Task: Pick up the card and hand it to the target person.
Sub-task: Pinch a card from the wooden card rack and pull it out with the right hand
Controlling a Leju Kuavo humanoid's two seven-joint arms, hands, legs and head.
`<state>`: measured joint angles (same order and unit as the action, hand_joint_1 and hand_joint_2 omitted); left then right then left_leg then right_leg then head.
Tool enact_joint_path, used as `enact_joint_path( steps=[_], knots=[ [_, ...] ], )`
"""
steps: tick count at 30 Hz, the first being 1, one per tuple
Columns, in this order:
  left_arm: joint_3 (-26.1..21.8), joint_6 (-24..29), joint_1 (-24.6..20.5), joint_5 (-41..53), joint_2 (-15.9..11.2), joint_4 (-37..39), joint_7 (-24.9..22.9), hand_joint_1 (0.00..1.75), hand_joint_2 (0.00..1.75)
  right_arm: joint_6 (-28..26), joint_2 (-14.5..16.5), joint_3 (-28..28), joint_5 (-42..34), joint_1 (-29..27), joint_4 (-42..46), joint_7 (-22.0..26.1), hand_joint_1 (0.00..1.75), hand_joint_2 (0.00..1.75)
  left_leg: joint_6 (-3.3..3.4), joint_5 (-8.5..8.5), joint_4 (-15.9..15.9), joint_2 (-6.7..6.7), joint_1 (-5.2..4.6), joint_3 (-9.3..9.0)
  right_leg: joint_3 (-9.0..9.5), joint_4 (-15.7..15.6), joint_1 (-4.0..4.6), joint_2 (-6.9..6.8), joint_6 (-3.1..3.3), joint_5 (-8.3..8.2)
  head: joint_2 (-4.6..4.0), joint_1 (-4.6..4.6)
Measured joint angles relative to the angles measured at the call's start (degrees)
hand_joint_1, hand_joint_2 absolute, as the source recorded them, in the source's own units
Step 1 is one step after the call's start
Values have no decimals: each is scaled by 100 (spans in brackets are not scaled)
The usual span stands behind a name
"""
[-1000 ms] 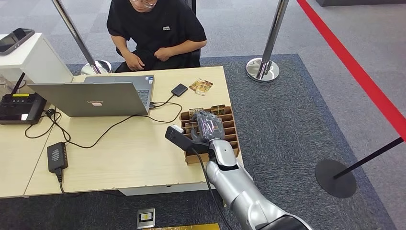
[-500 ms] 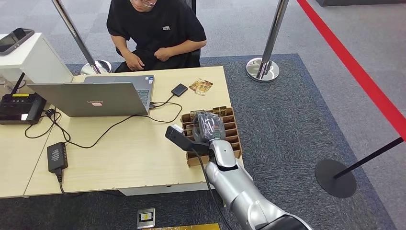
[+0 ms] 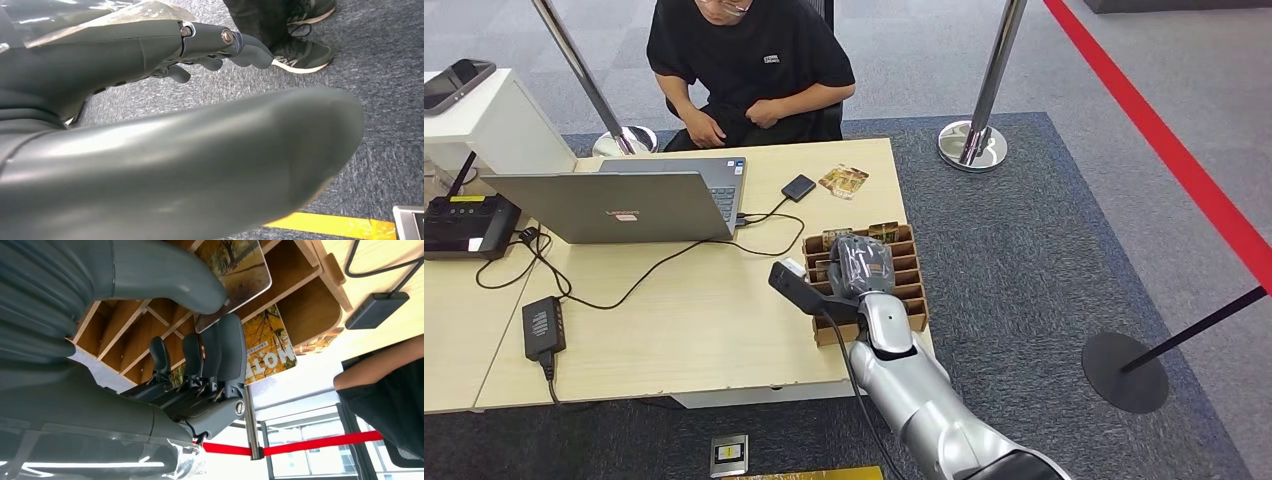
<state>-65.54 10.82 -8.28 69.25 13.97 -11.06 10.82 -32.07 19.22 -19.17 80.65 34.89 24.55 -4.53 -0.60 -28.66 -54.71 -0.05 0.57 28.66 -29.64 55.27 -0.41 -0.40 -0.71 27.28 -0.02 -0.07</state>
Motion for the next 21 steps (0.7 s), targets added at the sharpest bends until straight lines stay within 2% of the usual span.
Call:
enact_joint_path(
  steps=[9, 16, 21],
  knots=[
    [56, 0, -1, 17, -1, 0, -2, 0, 0, 12, 13, 1, 8, -5, 12, -19, 115, 175, 0, 0, 0, 0, 0, -1, 0, 0, 0, 0, 0, 0, 0, 0],
    [86, 14, -4, 16, -2, 0, -26, 0, 0, -112, -29, 4, -132, -44, 11, 329, 113, 175, 0, 0, 0, 1, 0, -1, -1, 0, 0, 0, 0, 0, 0, 0],
    [86, 46, -4, 14, -2, 0, -43, 0, 0, -134, -45, 4, -146, -50, -15, 385, 112, 175, 0, 0, 0, 1, 0, -1, 0, 0, 0, 0, 0, 0, 0, 0]
  ],
)
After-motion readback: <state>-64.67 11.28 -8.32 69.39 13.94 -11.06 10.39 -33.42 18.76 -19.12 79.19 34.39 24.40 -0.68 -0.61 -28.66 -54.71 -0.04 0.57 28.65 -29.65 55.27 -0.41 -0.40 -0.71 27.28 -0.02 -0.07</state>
